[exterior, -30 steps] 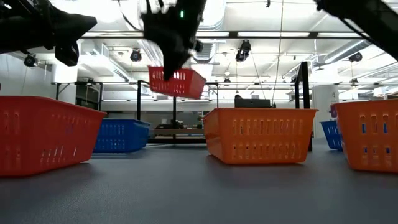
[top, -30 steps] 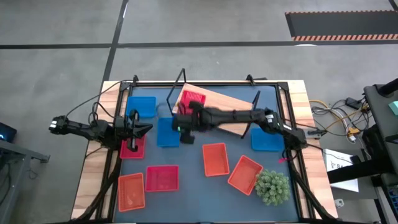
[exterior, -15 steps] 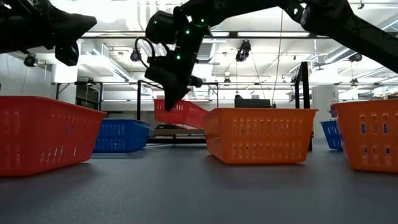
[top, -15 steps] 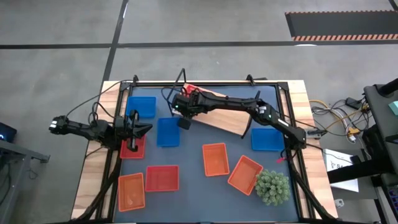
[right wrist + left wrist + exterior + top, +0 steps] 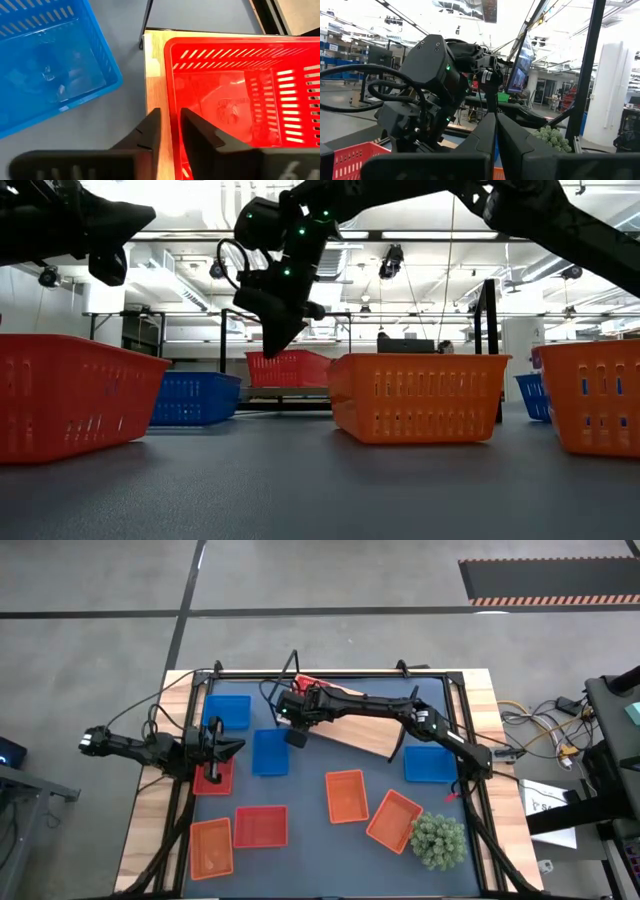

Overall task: Stack baskets on shelf by color
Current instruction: Put the top right red bin on the shelf

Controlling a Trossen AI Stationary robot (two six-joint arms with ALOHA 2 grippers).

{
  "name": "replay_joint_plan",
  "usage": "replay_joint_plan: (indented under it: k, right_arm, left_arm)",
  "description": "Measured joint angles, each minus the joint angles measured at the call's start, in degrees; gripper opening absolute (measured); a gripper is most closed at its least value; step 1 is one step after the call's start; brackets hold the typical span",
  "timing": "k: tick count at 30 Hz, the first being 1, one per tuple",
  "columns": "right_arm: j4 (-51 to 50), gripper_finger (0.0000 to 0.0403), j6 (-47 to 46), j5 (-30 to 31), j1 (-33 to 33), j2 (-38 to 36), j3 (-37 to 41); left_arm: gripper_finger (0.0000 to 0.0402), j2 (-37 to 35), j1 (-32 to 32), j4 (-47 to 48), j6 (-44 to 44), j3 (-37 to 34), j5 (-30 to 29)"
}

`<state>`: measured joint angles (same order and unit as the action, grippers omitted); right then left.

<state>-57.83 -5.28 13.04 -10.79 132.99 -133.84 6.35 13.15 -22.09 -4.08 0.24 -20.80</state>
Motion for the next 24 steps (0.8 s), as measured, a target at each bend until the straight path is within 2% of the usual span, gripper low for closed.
replay_joint_plan:
  k: [6, 12, 18, 24]
  right_arm:
    - [-3.7, 0.0117, -0.2, 0.0, 0.3, -2.5, -0.9]
    - [-11.7, 0.0131, -0.1, 0.0, 0.7, -7.6, -1.1]
    - [-20.3, 0.0101, 0.2, 0.0, -0.9, -8.1, -0.5]
    - [-19.6, 0.0035, 0.3, 0.4, -2.4, -8.0, 4.1]
  left_arm:
    - [0.0000, 0.0, 0.0, -0.2, -0.1, 0.0, 0.0]
    - [0.0000, 0.0, 0.0, -0.2, 0.0, 0.0, 0.0]
    - [0.0000, 0.0, 0.0, -0.4, 0.1, 0.0, 0.0]
    - [0.0000, -0.1, 0.0, -0.4, 0.0, 0.0, 0.0]
